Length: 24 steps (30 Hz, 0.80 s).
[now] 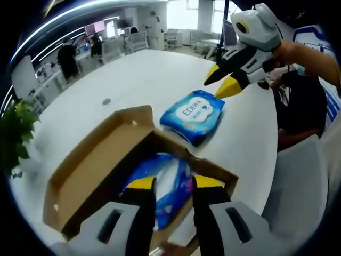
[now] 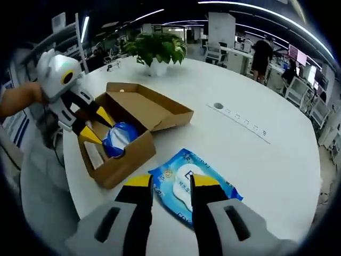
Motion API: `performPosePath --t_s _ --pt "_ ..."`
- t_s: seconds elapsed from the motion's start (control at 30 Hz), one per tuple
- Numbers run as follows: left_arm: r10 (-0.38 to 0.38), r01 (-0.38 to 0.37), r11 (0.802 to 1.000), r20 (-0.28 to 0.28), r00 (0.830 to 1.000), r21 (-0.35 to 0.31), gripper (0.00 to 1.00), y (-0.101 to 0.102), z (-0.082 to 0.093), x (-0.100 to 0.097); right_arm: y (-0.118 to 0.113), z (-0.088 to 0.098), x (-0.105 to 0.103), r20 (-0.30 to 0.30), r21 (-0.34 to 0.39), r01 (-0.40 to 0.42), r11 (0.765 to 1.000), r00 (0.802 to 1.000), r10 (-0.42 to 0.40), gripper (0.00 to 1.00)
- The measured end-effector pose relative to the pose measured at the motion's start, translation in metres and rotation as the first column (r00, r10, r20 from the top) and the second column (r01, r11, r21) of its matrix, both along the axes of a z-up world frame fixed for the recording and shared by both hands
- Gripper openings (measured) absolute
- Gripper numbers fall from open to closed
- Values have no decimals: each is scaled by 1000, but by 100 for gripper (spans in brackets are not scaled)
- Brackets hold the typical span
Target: Operate the shoe box by opening the lid, removing the specified soft item, and placing it in the target area until the item is outside and the box remains undamaged.
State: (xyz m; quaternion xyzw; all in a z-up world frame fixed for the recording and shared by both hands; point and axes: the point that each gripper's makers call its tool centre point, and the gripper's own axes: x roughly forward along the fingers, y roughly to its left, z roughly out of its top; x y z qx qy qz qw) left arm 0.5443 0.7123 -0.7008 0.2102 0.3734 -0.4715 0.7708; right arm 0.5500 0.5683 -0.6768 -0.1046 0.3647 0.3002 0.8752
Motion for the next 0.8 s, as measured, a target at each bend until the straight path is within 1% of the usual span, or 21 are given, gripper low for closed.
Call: performPosePath --t_s 0.13,0.27,0.37,0.47,0.63,0.8 --pt "20 -20 1000 9 1000 9 24 10 -4 6 15 -1 -1 6 -12 -50 999 999 51 26" --pt "47 -47 999 10 999 4 23 18 -6 11 30 -3 0 8 -31 -98 995 995 99 26" --pt "49 -49 999 6 999 -7 22 19 -6 11 39 -6 1 4 -36 -121 992 993 122 26" --pt "58 -58 998 11 998 -9 22 21 -7 15 47 -9 2 2 -42 -146 988 989 146 25" --pt "87 -87 996 29 996 -23 21 25 -7 26 64 -13 2 -5 -41 -187 981 982 187 25" --pt "96 -95 995 35 995 -28 20 26 -11 34 75 -17 3 -12 -42 -218 975 976 218 25"
